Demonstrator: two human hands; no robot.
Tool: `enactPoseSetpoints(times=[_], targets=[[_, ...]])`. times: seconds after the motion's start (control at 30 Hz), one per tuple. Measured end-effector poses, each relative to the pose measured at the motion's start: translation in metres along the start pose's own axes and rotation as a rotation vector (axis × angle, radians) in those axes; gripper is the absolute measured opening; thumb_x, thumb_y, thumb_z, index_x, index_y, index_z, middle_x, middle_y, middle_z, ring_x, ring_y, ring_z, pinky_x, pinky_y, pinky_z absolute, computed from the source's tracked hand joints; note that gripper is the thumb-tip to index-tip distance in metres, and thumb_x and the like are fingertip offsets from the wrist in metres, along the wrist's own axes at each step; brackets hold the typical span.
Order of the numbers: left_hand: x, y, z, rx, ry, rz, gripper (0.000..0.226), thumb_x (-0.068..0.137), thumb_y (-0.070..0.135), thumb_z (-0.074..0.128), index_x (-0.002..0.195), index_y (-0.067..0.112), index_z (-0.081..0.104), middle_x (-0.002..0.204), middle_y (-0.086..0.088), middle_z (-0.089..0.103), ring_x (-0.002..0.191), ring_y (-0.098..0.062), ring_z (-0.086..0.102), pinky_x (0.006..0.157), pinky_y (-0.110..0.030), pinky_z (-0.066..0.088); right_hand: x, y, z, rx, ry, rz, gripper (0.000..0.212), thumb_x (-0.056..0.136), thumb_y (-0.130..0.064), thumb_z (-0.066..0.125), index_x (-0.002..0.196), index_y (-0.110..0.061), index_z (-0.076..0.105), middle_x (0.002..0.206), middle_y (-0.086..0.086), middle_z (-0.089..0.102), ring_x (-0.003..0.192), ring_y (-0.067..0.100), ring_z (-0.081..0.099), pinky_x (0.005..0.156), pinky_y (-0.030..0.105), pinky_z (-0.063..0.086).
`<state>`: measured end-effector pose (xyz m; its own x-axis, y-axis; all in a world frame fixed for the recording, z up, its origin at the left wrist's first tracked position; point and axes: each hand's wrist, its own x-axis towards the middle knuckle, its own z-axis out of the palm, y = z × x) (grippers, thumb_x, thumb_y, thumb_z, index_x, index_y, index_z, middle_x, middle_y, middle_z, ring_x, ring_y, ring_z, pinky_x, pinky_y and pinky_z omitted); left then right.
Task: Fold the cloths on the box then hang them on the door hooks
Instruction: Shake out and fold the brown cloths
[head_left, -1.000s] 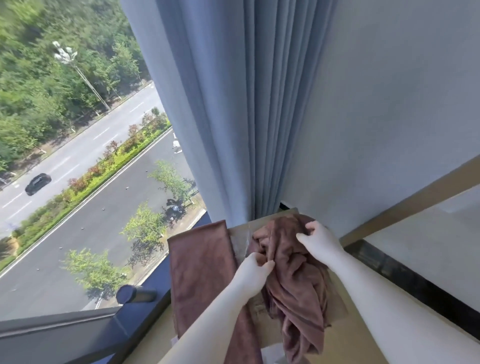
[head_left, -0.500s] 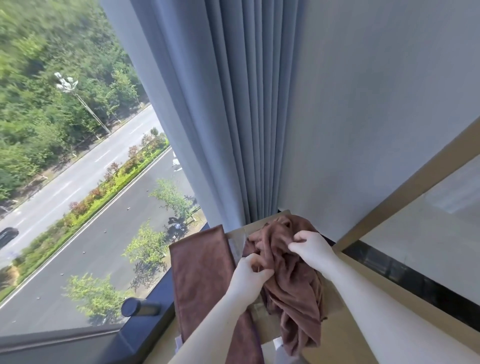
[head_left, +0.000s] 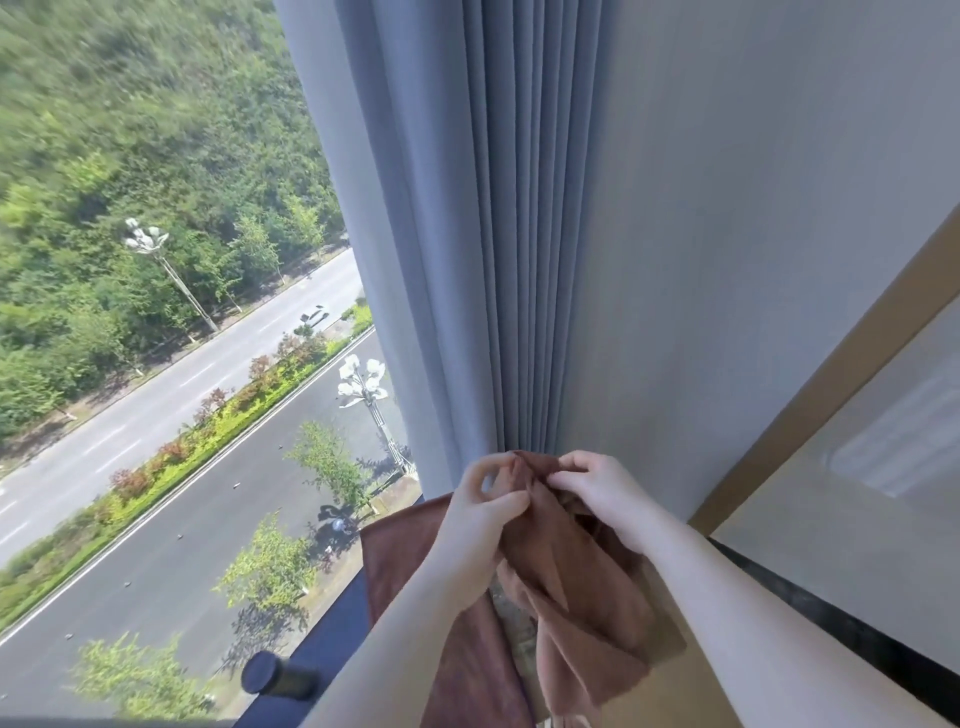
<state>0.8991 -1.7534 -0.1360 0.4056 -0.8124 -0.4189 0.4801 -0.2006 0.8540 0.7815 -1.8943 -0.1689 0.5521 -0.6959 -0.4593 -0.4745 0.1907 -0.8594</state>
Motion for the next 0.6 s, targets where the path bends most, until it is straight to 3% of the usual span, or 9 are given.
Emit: enactPoseSetpoints(times=[0.07, 0.13, 0.2, 0.27, 0.37, 0.47, 0.6], targets=[[-0.007, 0.026, 0.005, -0.045, -0.051, 0.053, 0.057, 0.092, -0.01, 0.059, 0.131, 0.032, 0.058, 0.09, -0.017, 0.072, 0.083, -0.029, 0.07, 0.079, -0.037, 0.058, -0.01, -0.015, 0.0, 0.064, -0.008, -0.033, 0.007, 0.086, -0.025, 0.076, 0.09, -0.02, 0.078, 0.088, 0.004, 0.08, 0.081, 0.022, 0.072, 0.079, 0.036, 0.054], [-0.015, 0.053, 0.012, -0.06, -0.097, 0.105, 0.056, 0.094, -0.013, 0.054, 0.132, 0.027, 0.062, 0.083, -0.016, 0.062, 0.078, -0.028, 0.06, 0.067, -0.031, 0.053, -0.019, -0.028, -0.001, 0.127, -0.007, -0.063, 0.013, 0.084, -0.028, 0.079, 0.093, -0.019, 0.078, 0.09, 0.009, 0.08, 0.082, 0.025, 0.073, 0.082, 0.039, 0.056], [-0.025, 0.079, 0.018, -0.046, -0.121, 0.15, 0.042, 0.095, -0.013, 0.052, 0.122, 0.014, 0.07, 0.091, -0.017, 0.061, 0.083, -0.03, 0.059, 0.067, -0.034, 0.053, -0.026, -0.04, -0.003, 0.181, -0.018, -0.073, 0.013, 0.088, -0.026, 0.077, 0.096, -0.016, 0.077, 0.092, 0.014, 0.079, 0.084, 0.027, 0.073, 0.082, 0.041, 0.055], [-0.036, 0.103, 0.025, -0.041, -0.136, 0.183, 0.033, 0.097, -0.01, 0.051, 0.116, 0.008, 0.071, 0.093, -0.015, 0.064, 0.079, -0.027, 0.062, 0.063, -0.033, 0.053, -0.031, -0.053, -0.005, 0.211, -0.033, -0.066, 0.02, 0.088, -0.029, 0.077, 0.102, -0.015, 0.077, 0.098, 0.018, 0.078, 0.093, 0.034, 0.074, 0.092, 0.05, 0.056], [-0.047, 0.135, 0.032, -0.087, -0.189, 0.227, 0.038, 0.096, -0.006, 0.042, 0.113, 0.007, 0.074, 0.091, -0.013, 0.062, 0.079, -0.028, 0.057, 0.059, -0.032, 0.049, -0.032, -0.07, -0.008, 0.233, -0.038, -0.071, 0.036, 0.084, -0.039, 0.077, 0.109, -0.012, 0.077, 0.105, 0.019, 0.077, 0.107, 0.041, 0.072, 0.104, 0.059, 0.051], [-0.058, 0.162, 0.039, -0.107, -0.21, 0.319, 0.052, 0.088, -0.016, 0.032, 0.115, 0.005, 0.072, 0.088, -0.013, 0.063, 0.08, -0.029, 0.058, 0.062, -0.031, 0.055, -0.04, -0.086, -0.014, 0.18, -0.039, -0.093, 0.028, 0.092, -0.038, 0.07, 0.106, -0.015, 0.079, 0.102, 0.012, 0.079, 0.104, 0.033, 0.073, 0.101, 0.054, 0.055], [-0.071, 0.192, 0.053, -0.124, -0.219, 0.509, 0.04, 0.094, -0.021, 0.045, 0.103, 0.009, 0.071, 0.079, -0.01, 0.072, 0.066, -0.02, 0.07, 0.059, -0.027, 0.06, -0.052, -0.088, -0.025, 0.084, -0.138, -0.024, 0.024, 0.096, -0.036, 0.062, 0.099, -0.02, 0.08, 0.097, 0.005, 0.08, 0.1, 0.027, 0.072, 0.094, 0.043, 0.057]])
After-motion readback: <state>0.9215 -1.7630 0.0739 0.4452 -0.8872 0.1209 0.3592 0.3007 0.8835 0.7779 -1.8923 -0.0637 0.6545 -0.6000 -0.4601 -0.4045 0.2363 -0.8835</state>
